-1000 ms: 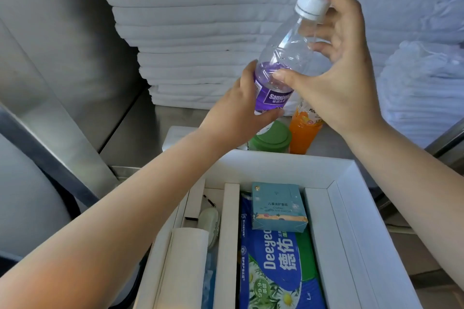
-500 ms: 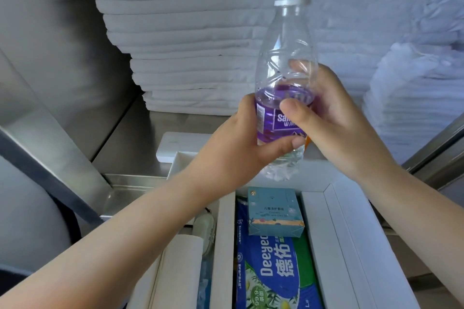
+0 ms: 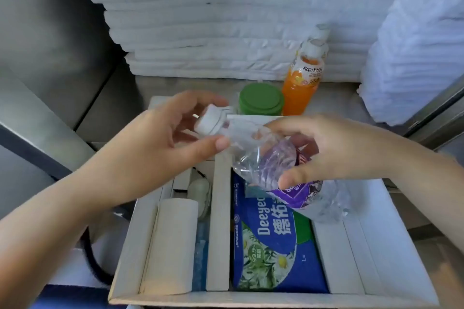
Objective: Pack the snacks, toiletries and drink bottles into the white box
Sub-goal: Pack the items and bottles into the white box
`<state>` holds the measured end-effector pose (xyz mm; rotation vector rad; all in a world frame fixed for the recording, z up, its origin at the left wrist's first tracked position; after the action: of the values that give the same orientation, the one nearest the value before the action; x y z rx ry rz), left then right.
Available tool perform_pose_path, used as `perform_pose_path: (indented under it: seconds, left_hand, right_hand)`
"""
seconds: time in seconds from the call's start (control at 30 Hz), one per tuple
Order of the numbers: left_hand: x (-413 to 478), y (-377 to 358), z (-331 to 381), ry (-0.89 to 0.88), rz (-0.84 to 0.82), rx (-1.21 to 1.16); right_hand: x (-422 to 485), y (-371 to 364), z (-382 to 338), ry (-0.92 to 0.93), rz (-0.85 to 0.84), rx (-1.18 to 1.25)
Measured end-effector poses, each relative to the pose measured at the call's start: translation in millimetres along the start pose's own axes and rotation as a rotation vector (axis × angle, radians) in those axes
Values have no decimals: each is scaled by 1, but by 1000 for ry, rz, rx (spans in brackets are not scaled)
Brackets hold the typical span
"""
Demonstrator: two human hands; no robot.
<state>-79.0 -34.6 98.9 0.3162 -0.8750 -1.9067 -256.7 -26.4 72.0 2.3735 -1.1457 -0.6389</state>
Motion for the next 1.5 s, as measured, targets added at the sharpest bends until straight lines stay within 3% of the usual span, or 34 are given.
perform_pose_path:
  seconds: [0.1,0.2,0.37,0.57,0.87,0.97,1.5]
  left_hand:
    - [-6,-13,-3,18,-127,213]
    - [-12,-29,-10,44,-294,236]
    - [-22,-59,-16,-60,-485,451]
    - [-37,-75,-16,-132,-565,541]
    - [-50,-95,-25,-163,-692,614]
    - [-53,-110,-28,-177,-767,635]
    - [-54,-132,-35,-195,-837,684]
  right_hand:
    - [-3,-16,8,-79,-108,-93]
    - [-7,-29,18,-145,-185,-154]
    - [-14,-48,26,-222,-332,-206]
    - [-17,-70,37,-260,-442,-197]
    - [-34,-59,56,-400,-557,11]
    - [-36,-65,58,-427,-579,-8]
    - [-38,-66,60,-476,-588,-90]
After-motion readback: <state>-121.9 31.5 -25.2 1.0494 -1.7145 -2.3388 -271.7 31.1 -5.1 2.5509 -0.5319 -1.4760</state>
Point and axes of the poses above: each hand's wrist, its own x-axis towards the middle knuckle, its own y-axis out of the back of the hand, z = x × y, the point moved 8 cm from there along x, towards the middle knuckle, and after that the axes turned 11 degrees about x, right-handed, at the moved point
